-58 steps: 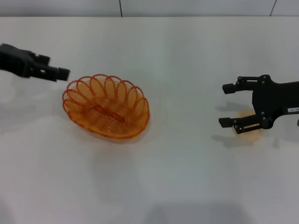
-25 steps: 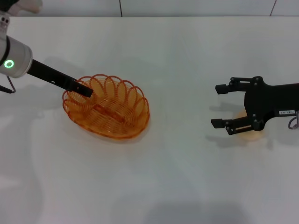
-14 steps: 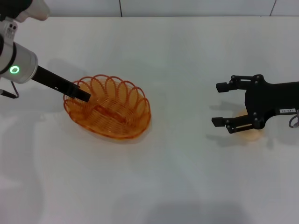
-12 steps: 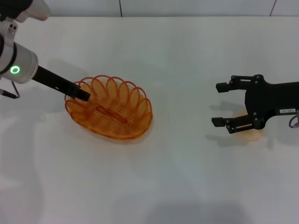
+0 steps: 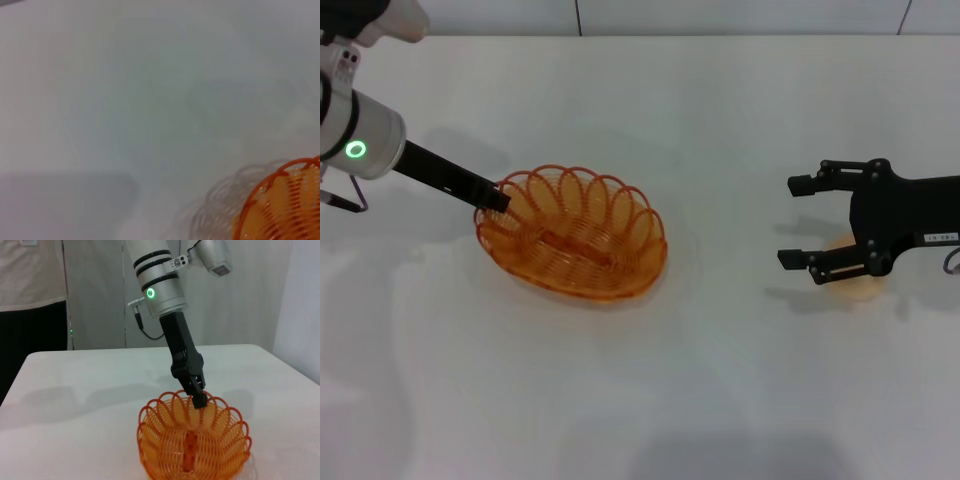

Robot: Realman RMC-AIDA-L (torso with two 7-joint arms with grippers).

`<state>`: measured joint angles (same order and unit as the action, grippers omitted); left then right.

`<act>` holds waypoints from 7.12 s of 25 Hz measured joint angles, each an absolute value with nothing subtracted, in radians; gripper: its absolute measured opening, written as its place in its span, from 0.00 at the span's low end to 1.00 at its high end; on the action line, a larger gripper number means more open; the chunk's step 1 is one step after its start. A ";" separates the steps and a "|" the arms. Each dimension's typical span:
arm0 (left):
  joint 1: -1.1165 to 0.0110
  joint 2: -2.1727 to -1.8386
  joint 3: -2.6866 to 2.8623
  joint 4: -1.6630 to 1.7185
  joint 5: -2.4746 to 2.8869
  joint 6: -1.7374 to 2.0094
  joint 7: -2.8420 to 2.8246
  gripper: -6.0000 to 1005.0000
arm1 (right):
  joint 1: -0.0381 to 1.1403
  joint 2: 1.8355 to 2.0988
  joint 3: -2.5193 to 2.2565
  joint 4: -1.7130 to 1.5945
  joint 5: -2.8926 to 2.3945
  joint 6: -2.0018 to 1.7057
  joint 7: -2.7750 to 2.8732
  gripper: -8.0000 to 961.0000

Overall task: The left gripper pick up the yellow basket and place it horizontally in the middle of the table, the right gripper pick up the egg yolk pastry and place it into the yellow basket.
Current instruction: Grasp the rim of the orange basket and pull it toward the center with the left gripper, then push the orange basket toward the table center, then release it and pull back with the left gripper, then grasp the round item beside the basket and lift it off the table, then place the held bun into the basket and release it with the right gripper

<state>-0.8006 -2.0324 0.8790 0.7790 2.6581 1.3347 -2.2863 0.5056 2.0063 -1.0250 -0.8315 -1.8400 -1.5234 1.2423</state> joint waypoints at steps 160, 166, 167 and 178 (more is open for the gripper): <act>-0.432 -2.008 0.745 0.849 2.057 1.664 -1.318 0.89 | 0.575 2.001 -0.987 -1.237 -2.353 -1.636 1.938 0.06; -0.435 -2.020 0.749 0.849 2.073 1.664 -1.315 0.89 | 0.601 2.005 -0.930 -1.257 -2.256 -1.645 1.933 0.05; -0.437 -2.022 0.750 0.849 2.076 1.664 -1.315 0.89 | 0.602 2.009 -0.943 -1.252 -2.228 -1.633 1.929 0.05; -0.444 -2.027 0.759 0.850 2.100 1.659 -1.319 0.89 | 0.563 2.020 -1.298 -1.177 -1.946 -1.287 1.868 0.05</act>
<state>-0.4436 -2.0266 0.7591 0.8500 2.1000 1.6590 -1.3185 0.5633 2.0200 -1.2976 -1.1772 -1.9460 -1.2874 1.8675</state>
